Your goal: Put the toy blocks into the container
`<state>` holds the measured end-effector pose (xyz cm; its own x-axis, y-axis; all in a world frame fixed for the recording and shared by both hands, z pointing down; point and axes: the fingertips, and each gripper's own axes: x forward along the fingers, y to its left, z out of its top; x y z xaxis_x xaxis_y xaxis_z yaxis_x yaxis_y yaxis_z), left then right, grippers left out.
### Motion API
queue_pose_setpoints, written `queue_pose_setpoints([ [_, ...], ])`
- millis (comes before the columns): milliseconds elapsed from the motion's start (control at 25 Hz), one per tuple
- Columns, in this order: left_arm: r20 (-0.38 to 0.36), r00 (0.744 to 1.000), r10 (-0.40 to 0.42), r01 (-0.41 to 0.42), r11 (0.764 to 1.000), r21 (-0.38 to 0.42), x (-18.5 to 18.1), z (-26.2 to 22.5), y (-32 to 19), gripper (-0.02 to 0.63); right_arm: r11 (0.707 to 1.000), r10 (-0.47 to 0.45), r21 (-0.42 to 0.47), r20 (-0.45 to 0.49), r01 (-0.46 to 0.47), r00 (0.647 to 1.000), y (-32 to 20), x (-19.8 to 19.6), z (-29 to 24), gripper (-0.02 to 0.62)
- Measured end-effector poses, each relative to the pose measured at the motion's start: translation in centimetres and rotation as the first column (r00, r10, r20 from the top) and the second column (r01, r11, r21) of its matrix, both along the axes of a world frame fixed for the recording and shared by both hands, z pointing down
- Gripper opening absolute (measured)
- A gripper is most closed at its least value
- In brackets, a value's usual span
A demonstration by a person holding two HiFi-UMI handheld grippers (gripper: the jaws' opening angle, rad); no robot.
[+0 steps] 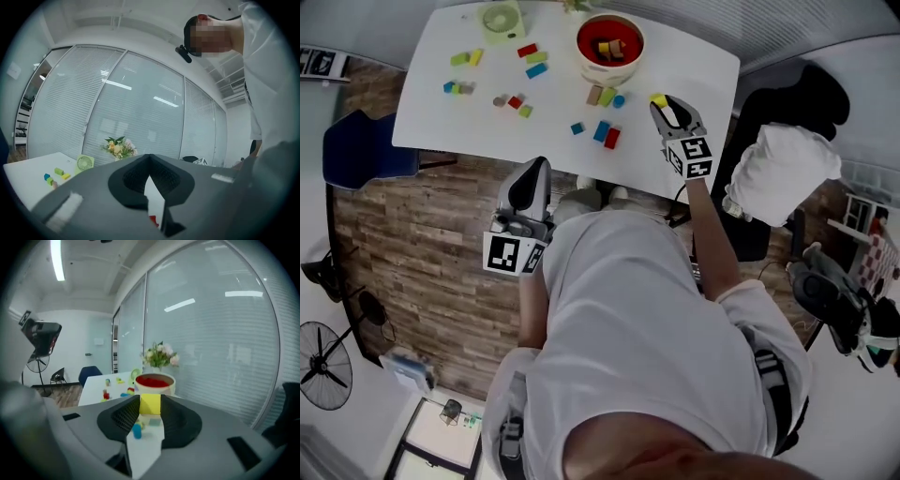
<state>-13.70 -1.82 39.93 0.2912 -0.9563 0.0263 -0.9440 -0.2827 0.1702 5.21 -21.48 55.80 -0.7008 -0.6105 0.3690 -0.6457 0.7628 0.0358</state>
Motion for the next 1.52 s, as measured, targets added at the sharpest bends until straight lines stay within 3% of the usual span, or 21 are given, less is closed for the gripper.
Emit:
queue_pose_setpoints([
  [120,-0.012,1.0,-0.023,0.023,1.0,0.003,-0.9,0.0,0.0,-0.002,0.989,-0.043,0.14,0.007,0.041,0.999,-3.3,-2.3,-5.9,0.141],
  [240,-0.02,0.998,-0.051,0.051,0.999,0.005,-2.1,0.1,0.2,-0.002,0.963,-0.112,0.235,-0.081,0.129,0.99,-6.5,-5.5,-8.8,0.141],
  [360,-0.026,0.996,-0.083,0.083,0.996,0.011,-3.3,-0.1,0.7,-0.002,0.936,-0.173,0.266,-0.22,0.23,0.96,-9.2,-8.8,-9.0,0.141],
  [440,-0.029,0.994,-0.106,0.106,0.994,0.014,-4.2,-0.3,1.2,-0.002,0.922,-0.214,0.243,-0.326,0.301,0.921,-10.6,-10.6,-7.8,0.141],
  [520,-0.032,0.991,-0.131,0.132,0.991,0.018,-5.1,-0.4,1.9,-0.002,0.907,-0.257,0.196,-0.444,0.373,0.858,-11.5,-12.0,-6.1,0.14],
  [640,-0.029,0.985,-0.171,0.171,0.985,0.024,-6.2,-0.3,3.1,-0.002,0.876,-0.325,0.102,-0.597,0.471,0.733,-12.4,-13.5,-3.1,0.141],
  [880,-0.039,0.969,-0.245,0.246,0.969,0.023,-7.8,0.1,5.7,-0.002,0.814,-0.421,-0.096,-0.777,0.573,0.468,-13.5,-14.2,3.0,0.14],
  [960,-0.041,0.964,-0.261,0.262,0.965,0.023,-8.0,0.2,6.3,-0.002,0.797,-0.442,-0.141,-0.8,0.588,0.406,-13.5,-14.3,4.3,0.141],
  [1080,-0.04,0.96,-0.277,0.278,0.96,0.028,-8.0,0.2,7.0,-0.002,0.78,-0.461,-0.186,-0.816,0.598,0.348,-13.5,-14.5,5.6,0.141],
  [1200,-0.032,0.958,-0.286,0.287,0.958,0.03,-8.0,0.0,7.3,-0.002,0.782,-0.469,-0.2,-0.813,0.59,0.346,-13.6,-15.0,6.0,0.143],
  [1240,-0.03,0.957,-0.288,0.289,0.957,0.032,-8.0,-0.1,7.4,-0.002,0.788,-0.471,-0.2,-0.805,0.582,0.36,-13.7,-15.1,6.1,0.148],
  [1400,-0.029,0.956,-0.291,0.292,0.956,0.033,-7.9,-0.3,7.6,-0.002,0.803,-0.497,-0.219,-0.76,0.555,0.419,-14.1,-15.4,6.2,0.293],
  [1520,-0.025,0.959,-0.283,0.283,0.959,0.031,-7.5,-0.3,7.4,-0.002,0.803,-0.501,-0.209,-0.743,0.558,0.443,-14.1,-15.7,5.4,0.296],
])
